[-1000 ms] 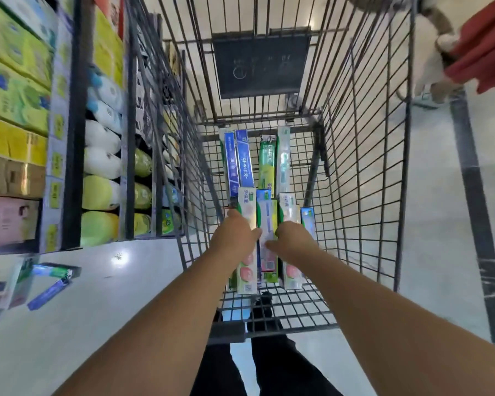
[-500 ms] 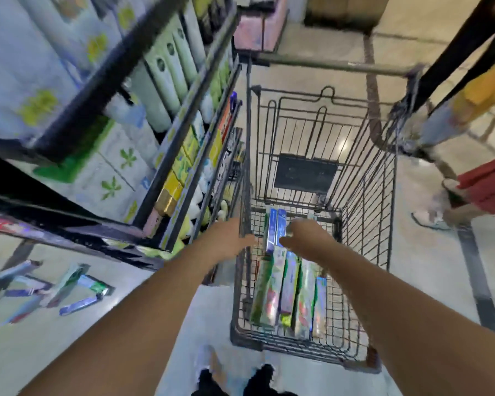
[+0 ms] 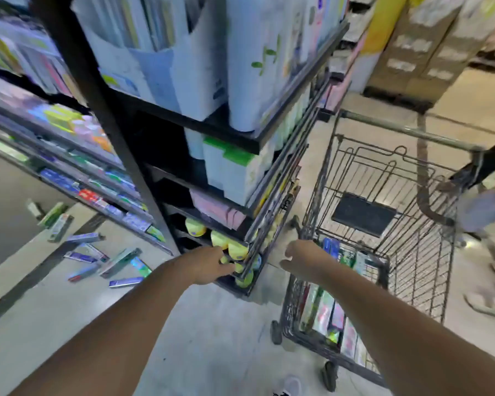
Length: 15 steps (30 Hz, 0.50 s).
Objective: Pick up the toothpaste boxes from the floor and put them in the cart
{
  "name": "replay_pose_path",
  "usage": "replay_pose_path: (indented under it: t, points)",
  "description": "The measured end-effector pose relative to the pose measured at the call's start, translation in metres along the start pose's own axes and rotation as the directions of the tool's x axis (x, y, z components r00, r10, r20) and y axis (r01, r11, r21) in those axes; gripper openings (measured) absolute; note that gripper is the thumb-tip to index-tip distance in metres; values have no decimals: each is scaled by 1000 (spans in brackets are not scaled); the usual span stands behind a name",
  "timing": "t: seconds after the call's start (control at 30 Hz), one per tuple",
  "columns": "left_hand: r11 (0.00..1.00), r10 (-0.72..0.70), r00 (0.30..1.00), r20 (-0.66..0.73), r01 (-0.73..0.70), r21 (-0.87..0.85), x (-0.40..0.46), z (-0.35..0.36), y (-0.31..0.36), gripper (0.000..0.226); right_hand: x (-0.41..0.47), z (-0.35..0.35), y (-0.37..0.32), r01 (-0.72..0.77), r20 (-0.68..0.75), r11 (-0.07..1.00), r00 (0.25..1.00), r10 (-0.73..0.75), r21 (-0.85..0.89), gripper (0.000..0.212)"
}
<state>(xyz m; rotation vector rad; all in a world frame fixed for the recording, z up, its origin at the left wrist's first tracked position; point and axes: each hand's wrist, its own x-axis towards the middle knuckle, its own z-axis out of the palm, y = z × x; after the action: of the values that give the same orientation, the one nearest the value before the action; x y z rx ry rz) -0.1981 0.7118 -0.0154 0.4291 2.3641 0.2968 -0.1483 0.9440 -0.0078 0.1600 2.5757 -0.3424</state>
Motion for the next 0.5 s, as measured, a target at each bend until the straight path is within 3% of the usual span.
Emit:
replay_pose_path:
  t: [0.2,0.3,0.5]
  points:
    - [964,-251,957,-148,233,-126,-106,-8,-161,65,6,32,-161,248,75,949,968,-238,-197,32]
    - [925,-369,902,-223,333,-181,-161,1,-230,60,1,45,-240,430,82,854,901,-426,-293,32]
    - [779,-603,772,-198,517,-355,-250,17,-314,64,10,76,-365,603,101,723,786,-609,-336,24]
